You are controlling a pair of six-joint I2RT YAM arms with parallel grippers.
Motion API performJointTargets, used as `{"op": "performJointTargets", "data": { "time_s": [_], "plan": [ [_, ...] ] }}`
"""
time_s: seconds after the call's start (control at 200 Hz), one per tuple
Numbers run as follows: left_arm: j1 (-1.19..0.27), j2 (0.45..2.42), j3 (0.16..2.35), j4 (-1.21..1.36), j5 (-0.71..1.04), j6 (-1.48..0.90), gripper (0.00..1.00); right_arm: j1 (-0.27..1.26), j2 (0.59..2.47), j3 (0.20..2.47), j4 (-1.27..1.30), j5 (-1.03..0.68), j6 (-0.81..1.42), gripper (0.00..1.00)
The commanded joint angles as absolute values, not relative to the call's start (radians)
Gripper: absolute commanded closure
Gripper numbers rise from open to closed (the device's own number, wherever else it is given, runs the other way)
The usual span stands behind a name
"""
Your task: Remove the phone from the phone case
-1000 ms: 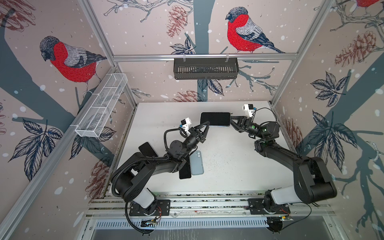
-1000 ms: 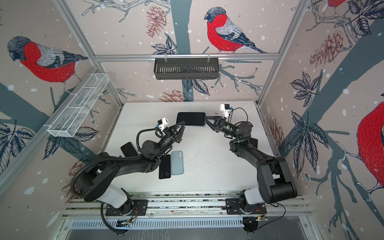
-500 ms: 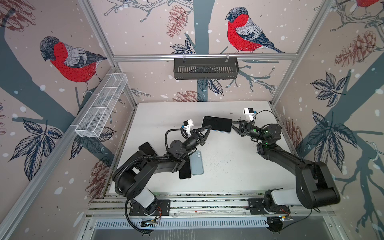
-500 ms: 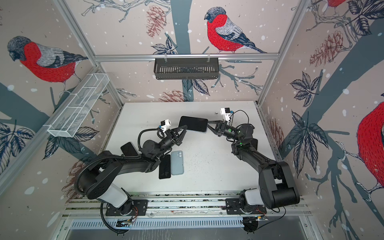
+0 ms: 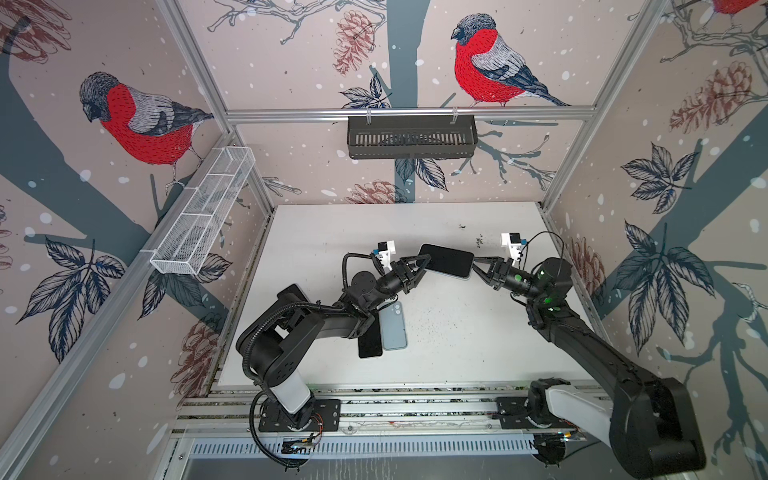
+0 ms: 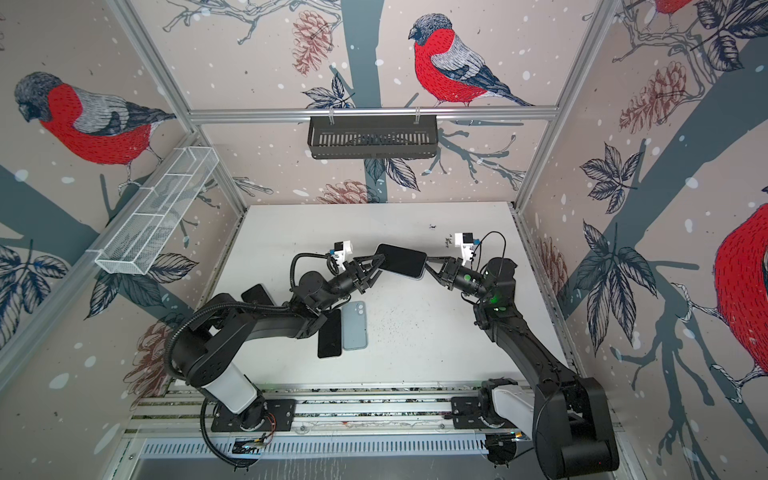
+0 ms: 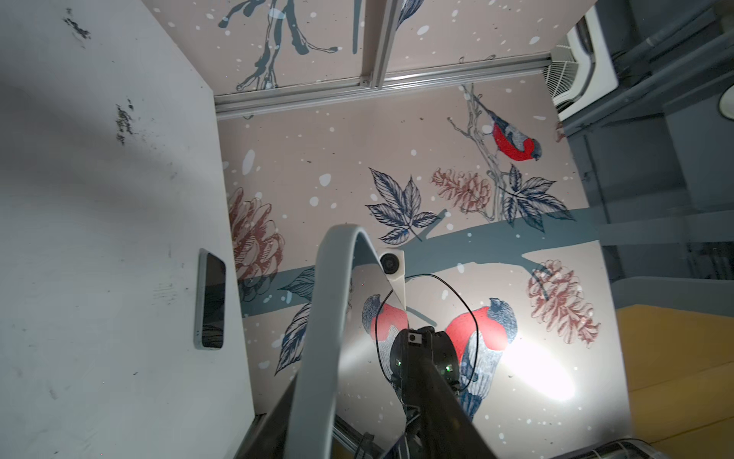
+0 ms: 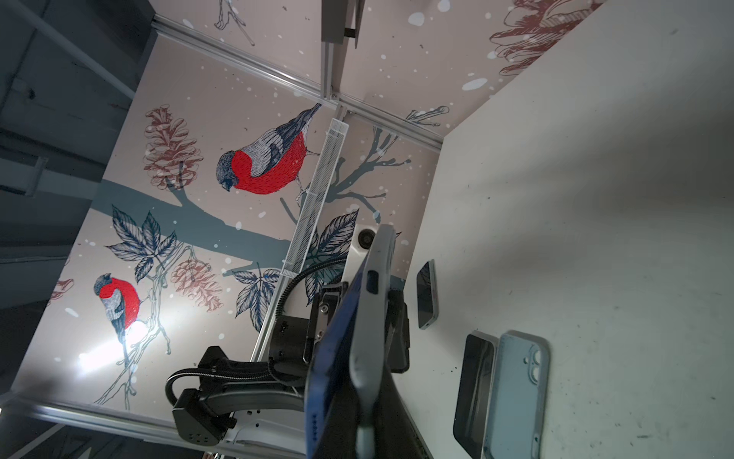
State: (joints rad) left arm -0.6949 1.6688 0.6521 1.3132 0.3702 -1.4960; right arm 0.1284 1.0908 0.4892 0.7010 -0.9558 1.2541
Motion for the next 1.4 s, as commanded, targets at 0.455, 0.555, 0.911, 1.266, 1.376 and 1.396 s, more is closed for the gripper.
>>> {"op": "performJointTargets", "data": {
  "time_s": [0.455, 0.555, 0.911, 1.266, 1.376, 1.396],
  "plan": [
    [-0.695, 1.831, 0.704, 1.222, 0.362, -1.365, 0.36, 0.047, 1.051, 0.238, 0.791, -0.825, 1.286, 1.0],
    [-0.695, 1.86, 0.705, 1.223, 0.347, -1.368, 0.26, 0.02, 1.038, 0.22, 0.794, -0.83, 1.292, 1.0],
    [-0.694, 1.847, 0.709, 1.186, 0.327, -1.333, 0.23, -0.057, 0.99, 0.201, 0.745, -0.856, 1.287, 1.0],
    [-0.869, 1.537, 1.04, 0.281, -0.02, -0.604, 0.19, -0.077, 0.959, 0.171, 0.693, -0.819, 1.262, 1.0],
    [-0.927, 1.536, 1.145, 0.132, -0.026, -0.467, 0.2, -0.077, 0.959, 0.162, 0.693, -0.809, 1.261, 1.0],
    [-0.945, 1.54, 1.163, 0.101, -0.038, -0.436, 0.2, -0.077, 0.959, 0.159, 0.693, -0.805, 1.261, 1.0]
  ]
}}
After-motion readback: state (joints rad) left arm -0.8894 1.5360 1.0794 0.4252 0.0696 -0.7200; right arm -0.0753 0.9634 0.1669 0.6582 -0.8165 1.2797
